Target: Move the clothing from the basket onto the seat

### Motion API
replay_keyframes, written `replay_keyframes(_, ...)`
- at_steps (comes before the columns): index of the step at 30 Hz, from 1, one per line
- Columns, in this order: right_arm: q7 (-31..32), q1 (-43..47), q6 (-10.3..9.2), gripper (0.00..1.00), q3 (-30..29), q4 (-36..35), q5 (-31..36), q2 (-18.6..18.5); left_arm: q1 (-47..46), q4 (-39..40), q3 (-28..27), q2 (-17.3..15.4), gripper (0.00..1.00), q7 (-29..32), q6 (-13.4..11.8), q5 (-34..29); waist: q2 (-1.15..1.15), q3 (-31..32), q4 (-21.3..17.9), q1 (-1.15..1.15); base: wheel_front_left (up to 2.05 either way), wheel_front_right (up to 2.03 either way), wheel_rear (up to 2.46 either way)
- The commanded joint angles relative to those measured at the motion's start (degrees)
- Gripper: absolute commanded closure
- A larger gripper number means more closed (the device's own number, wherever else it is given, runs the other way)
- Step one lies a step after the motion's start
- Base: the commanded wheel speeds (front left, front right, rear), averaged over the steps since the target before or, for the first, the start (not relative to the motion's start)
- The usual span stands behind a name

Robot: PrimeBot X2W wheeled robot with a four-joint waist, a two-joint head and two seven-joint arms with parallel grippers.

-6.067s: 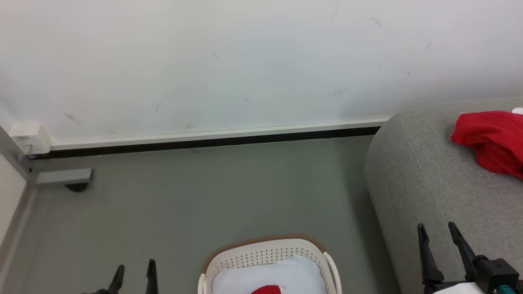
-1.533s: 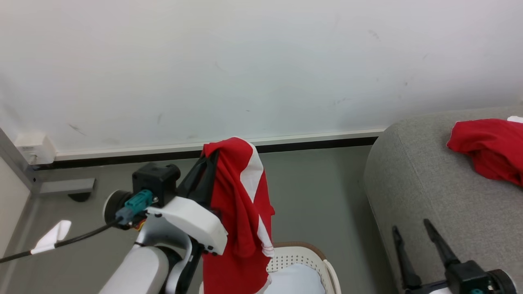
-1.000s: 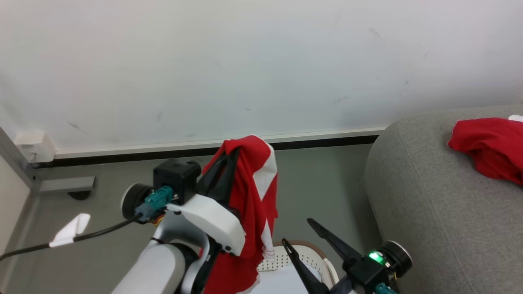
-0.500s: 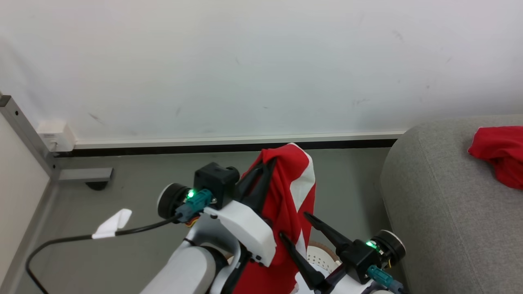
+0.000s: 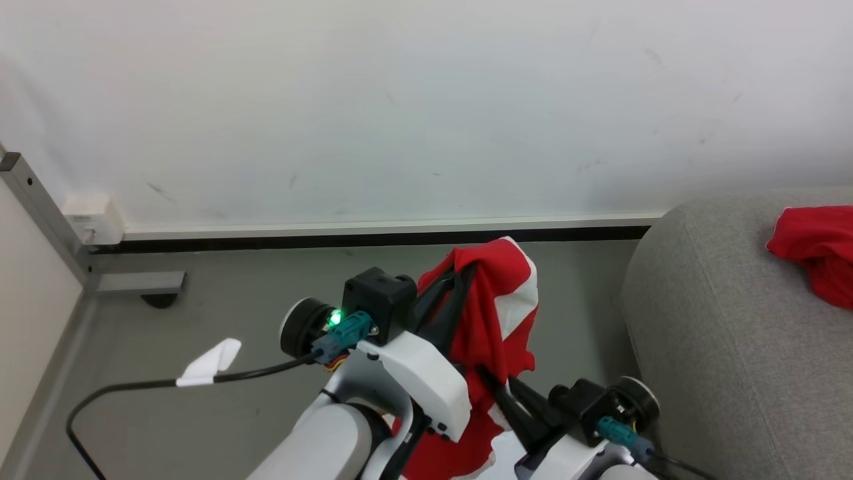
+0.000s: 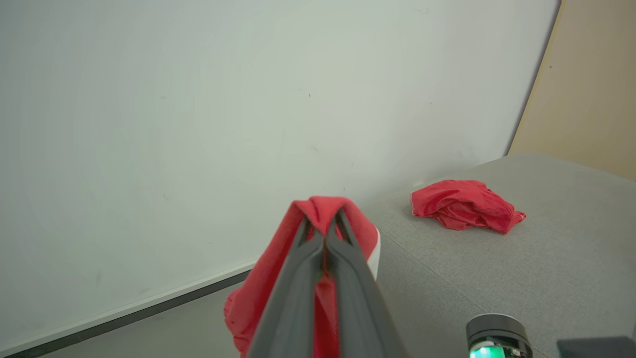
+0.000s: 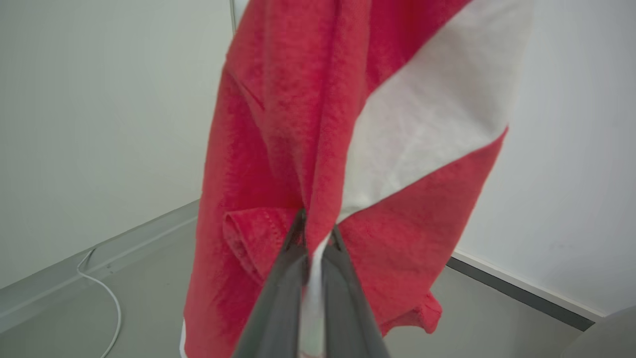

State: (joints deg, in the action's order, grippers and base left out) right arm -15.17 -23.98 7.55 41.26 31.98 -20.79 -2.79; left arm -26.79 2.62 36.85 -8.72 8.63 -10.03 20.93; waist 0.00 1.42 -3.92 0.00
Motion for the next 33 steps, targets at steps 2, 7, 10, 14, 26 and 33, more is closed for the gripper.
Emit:
replay_keyframes(2, 0.0, -0.9, -0.13, 1.00, -1.0, 0.5, -1.3, -0.2, -0.1, -0.3, -0.3, -0.3, 1.00, -0.3, 0.0, 0.0, 0.00, -0.1, -0.2, 0.00, 0.00, 0.00, 0.00)
replay_keyframes(7, 0.0, -1.9, -0.13, 1.00, -4.6, 0.0, -2.9, -0.2, 0.7, -1.3, -0.7, -0.9, 0.89, -0.9, -0.8, -0.2, 0.00, -0.5, -1.0, 0.00, 0.00, 0.00, 0.00)
replay_keyframes(10, 0.0, -2.0, -0.14, 1.00, -7.6, -0.5, -3.0, -0.2, 1.2, -2.0, -1.0, -1.1, 0.32, -1.2, -1.1, 0.1, 0.00, -0.7, -1.7, 0.00, 0.00, 0.00, 0.00)
replay_keyframes(14, 0.0, -2.2, -0.13, 1.00, -12.3, -1.6, -1.9, -0.2, 1.8, -3.0, -1.0, -1.5, 0.00, -1.7, -1.4, 0.1, 0.00, -0.9, -3.0, 0.00, 0.00, 0.00, 0.00)
replay_keyframes(26, 0.0, -3.5, -0.13, 1.00, -22.7, -4.6, 2.9, -0.2, 3.8, -5.8, -0.3, -1.3, 0.00, -3.7, -1.5, 1.1, 0.00, -1.8, -9.9, 0.00, 0.00, 0.00, 0.00)
replay_keyframes(33, 0.0, -4.5, -0.13, 1.00, -27.8, -6.6, 5.9, -0.2, 3.9, -7.0, 1.1, -0.1, 0.00, -4.7, -1.2, 1.0, 0.00, -2.5, -15.5, 0.00, 0.00, 0.00, 0.00)
